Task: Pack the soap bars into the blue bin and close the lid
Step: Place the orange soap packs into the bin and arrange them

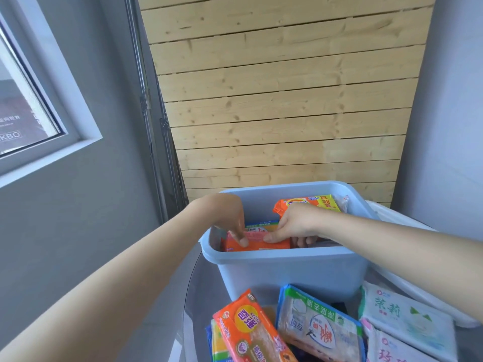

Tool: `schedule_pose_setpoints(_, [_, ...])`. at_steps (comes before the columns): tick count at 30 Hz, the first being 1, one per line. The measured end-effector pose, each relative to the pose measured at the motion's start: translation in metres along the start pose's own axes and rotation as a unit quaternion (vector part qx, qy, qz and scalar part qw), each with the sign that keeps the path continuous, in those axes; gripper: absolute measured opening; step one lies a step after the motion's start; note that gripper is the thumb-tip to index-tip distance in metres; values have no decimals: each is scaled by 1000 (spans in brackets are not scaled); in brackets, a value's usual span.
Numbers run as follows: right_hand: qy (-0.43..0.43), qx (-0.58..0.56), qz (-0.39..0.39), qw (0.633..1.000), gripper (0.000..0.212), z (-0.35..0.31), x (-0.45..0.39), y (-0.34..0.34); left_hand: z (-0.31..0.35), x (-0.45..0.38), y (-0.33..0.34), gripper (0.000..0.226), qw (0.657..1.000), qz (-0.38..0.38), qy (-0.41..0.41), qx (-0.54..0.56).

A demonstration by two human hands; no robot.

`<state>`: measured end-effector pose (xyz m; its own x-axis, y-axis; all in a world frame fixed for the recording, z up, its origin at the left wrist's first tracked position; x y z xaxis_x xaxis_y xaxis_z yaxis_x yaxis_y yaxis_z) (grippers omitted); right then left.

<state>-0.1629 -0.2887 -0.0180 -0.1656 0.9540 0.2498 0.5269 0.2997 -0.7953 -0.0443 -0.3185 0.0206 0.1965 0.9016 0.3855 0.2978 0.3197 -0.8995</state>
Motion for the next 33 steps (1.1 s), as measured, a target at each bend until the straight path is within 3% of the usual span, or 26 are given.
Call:
schedule_pose_setpoints(3, [-11,32,-21,999,62,-8,-8,9,6,-9,10,30,997,23,19,-76])
schedule_pose_setpoints(5, [-28,54,-16,998,58,-14,-13,11,9,-16,14,38,993,45,38,-107])
schedule_pose_setpoints(9, [-58,2,-54,997,40,-10,-14,15,10,-21,14,31,993,46,93,-48])
schedule_pose_setpoints(15, [-88,0,-83,993,33,-14,-22,20,12,-30,17,33,997,3,82,8])
schedule_pose_setpoints(21, [-97,123,-112,981,36,-19,-19,21,18,-29,19,29,996,-8,89,21])
schedule_pose_setpoints(28, [-88,71,-148,983,35,-4,-14,24,18,-29,20,35,996,-23,89,20])
schedule_pose_setpoints(33, [-119,165,-135,970,47,-4,-16,17,17,-28,19,47,998,-5,65,12])
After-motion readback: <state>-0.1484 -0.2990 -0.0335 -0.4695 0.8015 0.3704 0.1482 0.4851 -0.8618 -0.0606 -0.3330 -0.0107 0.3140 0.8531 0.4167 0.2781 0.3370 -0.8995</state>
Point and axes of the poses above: each hand's wrist, its own x-axis away from the middle knuckle, its own y-axis out of the palm, z = x × y, the point moved 10 cm from there along -x, towards the middle knuckle, and after that the axes turned 13 degrees about -y, right-handed, at the moved point
